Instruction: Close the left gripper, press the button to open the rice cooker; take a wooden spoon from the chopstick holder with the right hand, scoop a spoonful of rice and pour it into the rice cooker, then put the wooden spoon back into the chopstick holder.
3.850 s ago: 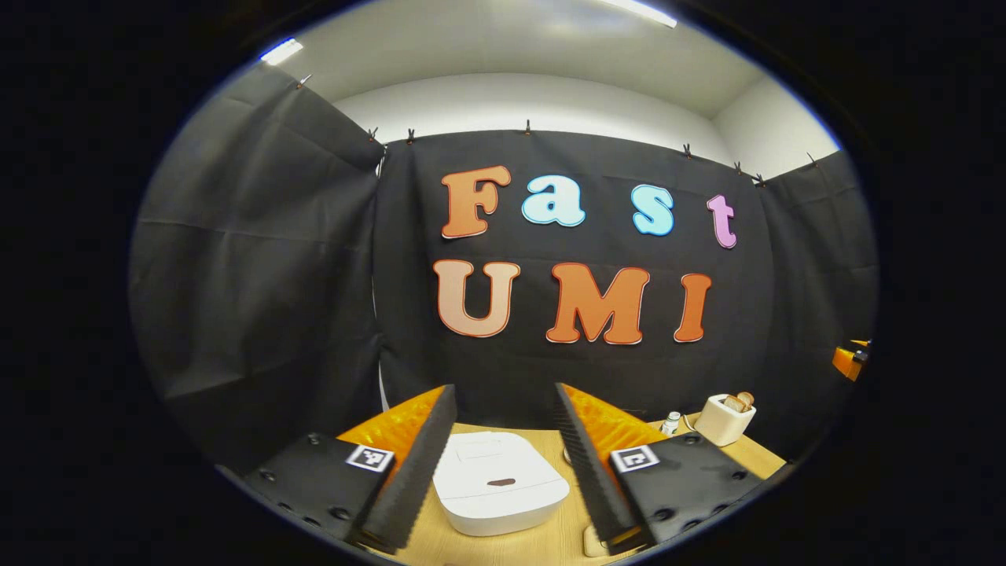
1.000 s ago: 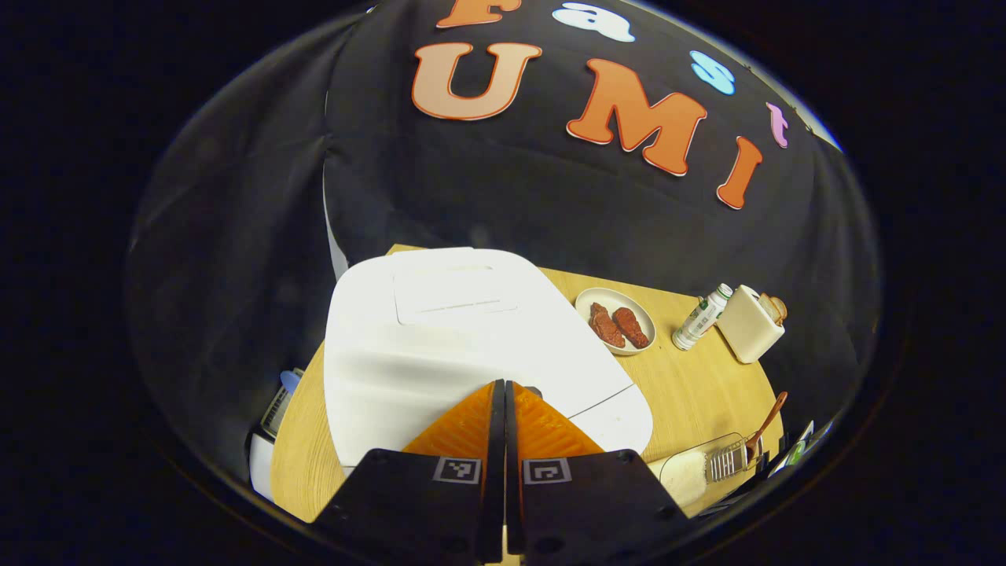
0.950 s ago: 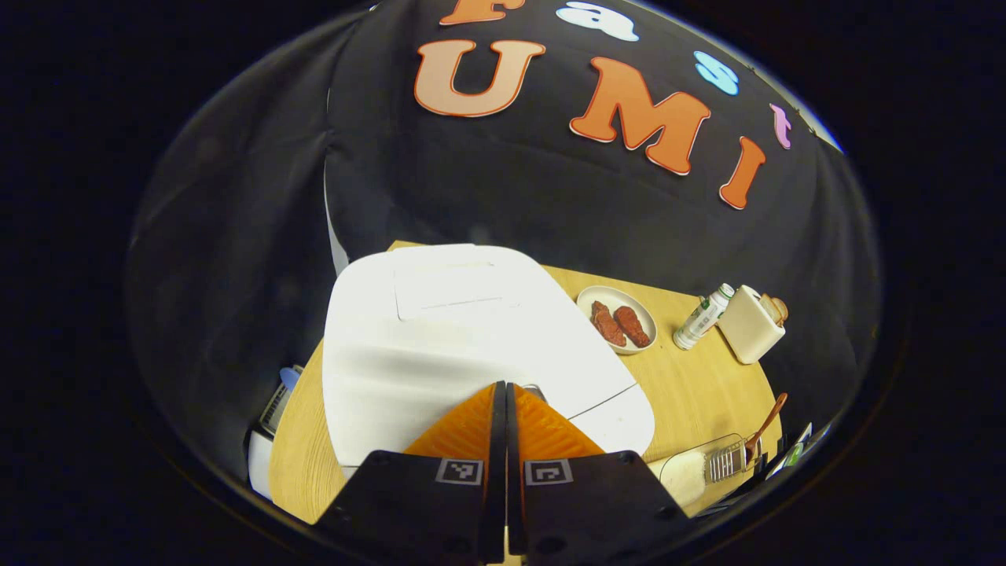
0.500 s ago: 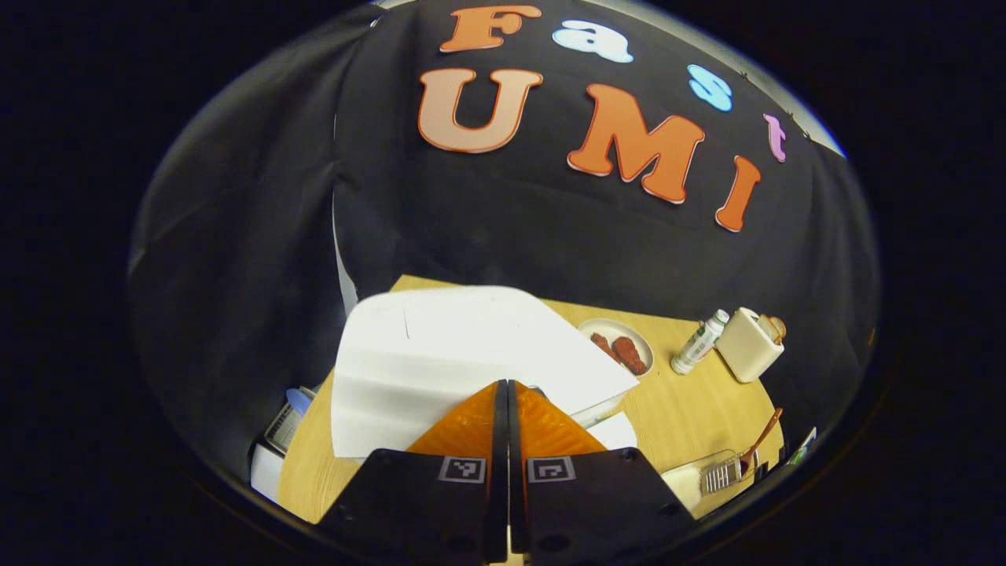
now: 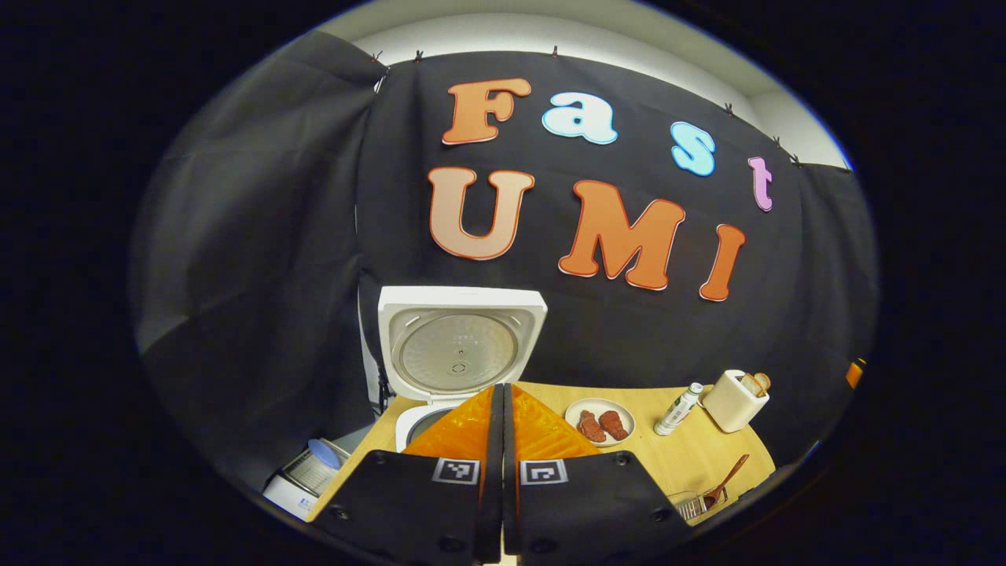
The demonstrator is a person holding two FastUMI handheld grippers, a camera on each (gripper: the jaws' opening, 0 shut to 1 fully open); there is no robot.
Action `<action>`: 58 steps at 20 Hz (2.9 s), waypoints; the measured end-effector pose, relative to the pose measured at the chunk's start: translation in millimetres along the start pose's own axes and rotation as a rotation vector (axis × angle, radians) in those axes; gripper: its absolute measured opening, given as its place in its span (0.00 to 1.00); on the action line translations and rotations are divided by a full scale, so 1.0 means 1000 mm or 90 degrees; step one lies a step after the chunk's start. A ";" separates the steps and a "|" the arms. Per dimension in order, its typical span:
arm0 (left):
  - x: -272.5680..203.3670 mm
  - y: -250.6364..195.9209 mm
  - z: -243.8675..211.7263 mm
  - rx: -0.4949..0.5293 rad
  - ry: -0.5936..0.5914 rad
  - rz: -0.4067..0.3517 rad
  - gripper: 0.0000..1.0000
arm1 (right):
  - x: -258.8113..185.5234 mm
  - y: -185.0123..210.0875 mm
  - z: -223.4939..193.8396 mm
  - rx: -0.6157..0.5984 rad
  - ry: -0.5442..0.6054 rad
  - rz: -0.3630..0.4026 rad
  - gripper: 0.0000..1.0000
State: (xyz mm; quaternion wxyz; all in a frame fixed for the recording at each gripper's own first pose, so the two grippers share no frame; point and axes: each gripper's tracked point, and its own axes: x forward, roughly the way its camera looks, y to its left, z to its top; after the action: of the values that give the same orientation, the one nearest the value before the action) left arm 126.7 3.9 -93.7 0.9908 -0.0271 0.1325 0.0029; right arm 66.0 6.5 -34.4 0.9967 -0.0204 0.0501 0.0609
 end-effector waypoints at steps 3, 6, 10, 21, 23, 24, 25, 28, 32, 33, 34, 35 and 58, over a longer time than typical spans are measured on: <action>-0.028 -0.015 0.027 -0.009 -0.051 0.002 0.05 | 0.002 -0.010 0.009 -0.001 -0.018 0.005 0.95; -0.058 -0.024 0.050 -0.006 -0.090 0.011 0.06 | 0.005 -0.014 0.004 0.019 -0.018 0.014 0.95; -0.083 -0.022 0.072 0.007 -0.129 0.047 0.06 | 0.010 -0.017 -0.007 0.044 -0.014 0.013 0.95; -0.118 -0.019 0.076 0.003 -0.144 0.061 0.75 | 0.053 0.004 -0.110 0.107 0.059 0.034 0.95; -0.125 -0.020 0.079 0.008 -0.153 0.066 0.88 | 0.059 0.014 -0.131 0.128 0.071 0.047 0.95; -0.124 -0.020 0.080 0.014 -0.155 0.071 1.00 | 0.063 0.016 -0.146 0.131 0.084 0.047 0.95; -0.126 -0.019 0.081 0.018 -0.159 0.075 1.00 | 0.067 0.017 -0.160 0.131 0.099 0.047 1.00; -0.129 -0.018 0.082 0.023 -0.165 0.083 1.00 | 0.070 0.025 -0.197 0.123 0.142 0.050 0.95; -0.131 -0.016 0.080 0.013 -0.166 0.086 1.00 | 0.072 0.041 -0.238 0.121 0.194 0.065 0.95; -0.132 -0.015 0.079 0.013 -0.164 0.090 1.00 | 0.072 0.046 -0.248 0.123 0.209 0.070 0.95; -0.131 -0.014 0.076 0.014 -0.164 0.092 1.00 | 0.073 0.047 -0.257 0.125 0.222 0.071 0.95; -0.131 -0.013 0.075 0.017 -0.164 0.096 1.00 | 0.075 0.048 -0.265 0.127 0.237 0.071 0.95; -0.127 0.006 0.068 0.014 -0.163 0.120 1.00 | 0.076 0.083 -0.291 0.188 0.369 0.111 0.02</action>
State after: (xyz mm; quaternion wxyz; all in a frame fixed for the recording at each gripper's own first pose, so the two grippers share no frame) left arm 21.6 13.9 5.1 0.9952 -0.0030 0.0067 0.0978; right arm 102.5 84.2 -334.1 0.9243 0.1120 0.3411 0.1297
